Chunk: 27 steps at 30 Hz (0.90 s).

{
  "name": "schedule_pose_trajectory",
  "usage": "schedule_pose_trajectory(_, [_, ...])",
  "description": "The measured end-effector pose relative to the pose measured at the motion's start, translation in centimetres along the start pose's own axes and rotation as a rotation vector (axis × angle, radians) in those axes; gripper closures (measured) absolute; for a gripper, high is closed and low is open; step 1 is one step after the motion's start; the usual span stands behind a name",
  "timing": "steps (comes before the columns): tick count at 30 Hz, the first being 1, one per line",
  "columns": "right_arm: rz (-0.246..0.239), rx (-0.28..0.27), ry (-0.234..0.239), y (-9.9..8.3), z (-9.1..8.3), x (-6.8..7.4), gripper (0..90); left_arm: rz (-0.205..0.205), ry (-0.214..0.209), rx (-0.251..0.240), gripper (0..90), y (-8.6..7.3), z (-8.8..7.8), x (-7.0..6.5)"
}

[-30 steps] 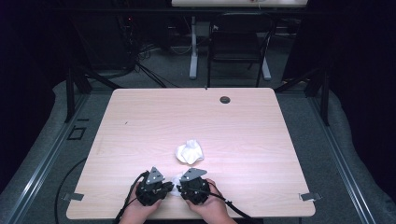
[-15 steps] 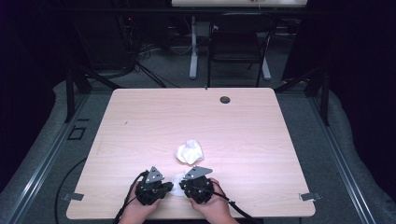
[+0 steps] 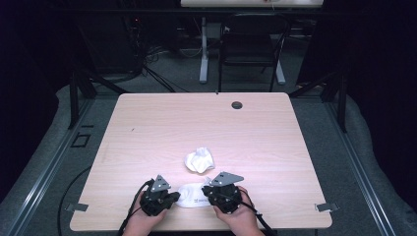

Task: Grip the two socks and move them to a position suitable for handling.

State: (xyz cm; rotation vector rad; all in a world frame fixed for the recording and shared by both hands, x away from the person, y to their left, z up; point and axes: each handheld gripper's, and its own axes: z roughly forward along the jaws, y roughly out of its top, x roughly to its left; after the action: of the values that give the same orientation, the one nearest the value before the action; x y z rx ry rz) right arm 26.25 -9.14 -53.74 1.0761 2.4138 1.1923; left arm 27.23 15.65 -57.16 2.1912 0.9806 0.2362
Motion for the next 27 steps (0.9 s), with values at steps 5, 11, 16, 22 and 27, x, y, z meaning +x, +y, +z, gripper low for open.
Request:
schedule_pose_trajectory(5, [0.019, 0.014, -0.028, -0.7, -1.1, -1.1, 85.8, -0.021, 0.001, -0.005, 87.7, 0.0, -0.5, 0.3])
schedule_pose_trajectory(11, [0.046, 0.025, -0.05, -1.5, -2.0, -2.3, 85.8, -0.02, -0.007, 0.003, 87.9, 0.0, -0.6, 0.2])
schedule_pose_trajectory(16, [0.061, 0.049, -0.057, -2.2, -2.3, -2.9, 85.4, -0.024, -0.015, 0.006, 87.9, 0.0, -0.8, 0.2])
schedule_pose_trajectory(22, [0.097, 0.124, -0.063, -3.3, -2.1, -3.5, 80.3, -0.036, -0.021, 0.018, 87.9, -0.2, -1.1, 0.1])
schedule_pose_trajectory(27, [0.118, 0.086, -0.074, -3.2, -2.4, -3.7, 77.5, -0.026, -0.016, 0.028, 87.8, -0.2, -1.0, 0.1])
